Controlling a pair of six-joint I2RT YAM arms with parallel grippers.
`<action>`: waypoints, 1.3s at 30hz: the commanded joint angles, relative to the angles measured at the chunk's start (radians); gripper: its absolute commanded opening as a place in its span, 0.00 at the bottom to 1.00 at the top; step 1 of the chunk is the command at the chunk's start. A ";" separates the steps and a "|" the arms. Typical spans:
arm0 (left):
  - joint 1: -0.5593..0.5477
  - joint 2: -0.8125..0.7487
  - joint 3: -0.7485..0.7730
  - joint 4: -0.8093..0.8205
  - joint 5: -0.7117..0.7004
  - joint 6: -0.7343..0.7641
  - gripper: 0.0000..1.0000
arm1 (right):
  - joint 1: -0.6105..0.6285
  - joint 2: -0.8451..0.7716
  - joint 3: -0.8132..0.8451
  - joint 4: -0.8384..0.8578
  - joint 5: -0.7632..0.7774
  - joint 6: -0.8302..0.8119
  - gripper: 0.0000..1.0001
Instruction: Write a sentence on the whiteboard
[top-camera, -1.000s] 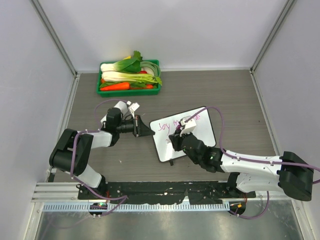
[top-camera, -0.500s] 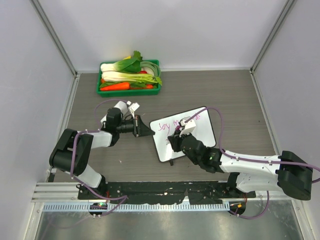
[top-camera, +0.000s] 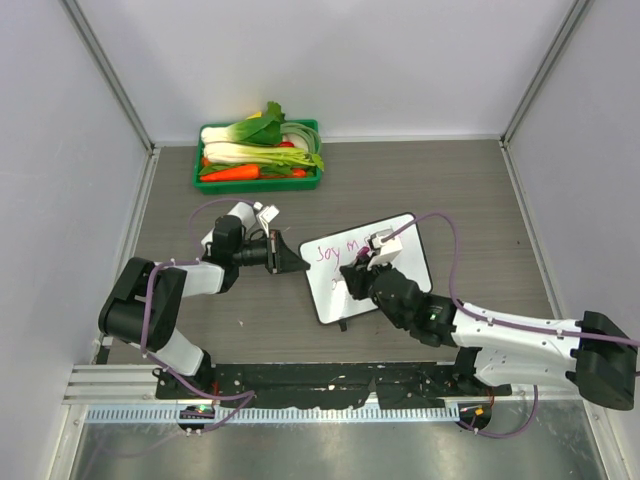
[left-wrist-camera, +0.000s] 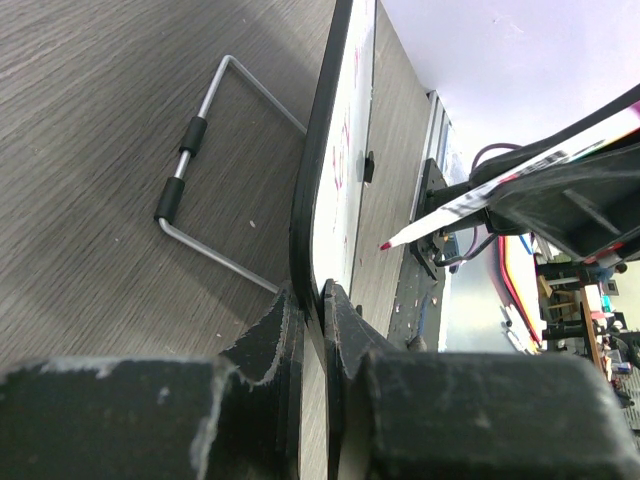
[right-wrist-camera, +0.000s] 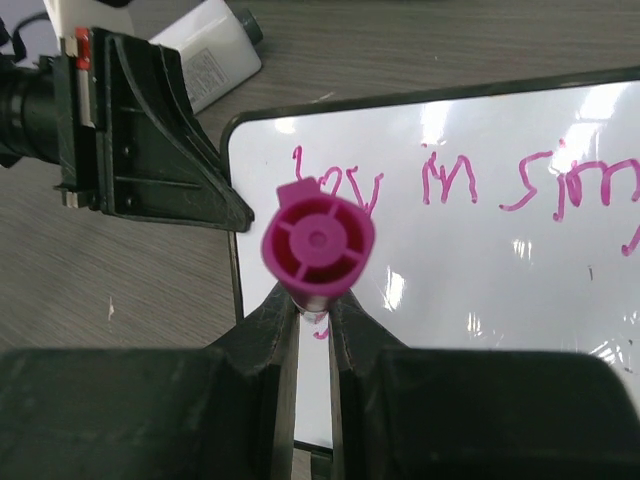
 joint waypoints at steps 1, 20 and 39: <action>-0.014 0.019 -0.008 -0.037 0.001 0.059 0.00 | 0.001 -0.046 0.062 0.015 0.060 -0.036 0.01; -0.015 0.022 -0.005 -0.035 0.001 0.059 0.00 | -0.023 0.095 0.096 0.062 0.086 -0.053 0.01; -0.015 0.022 -0.005 -0.035 0.004 0.059 0.00 | -0.029 0.093 0.072 0.035 0.084 -0.045 0.02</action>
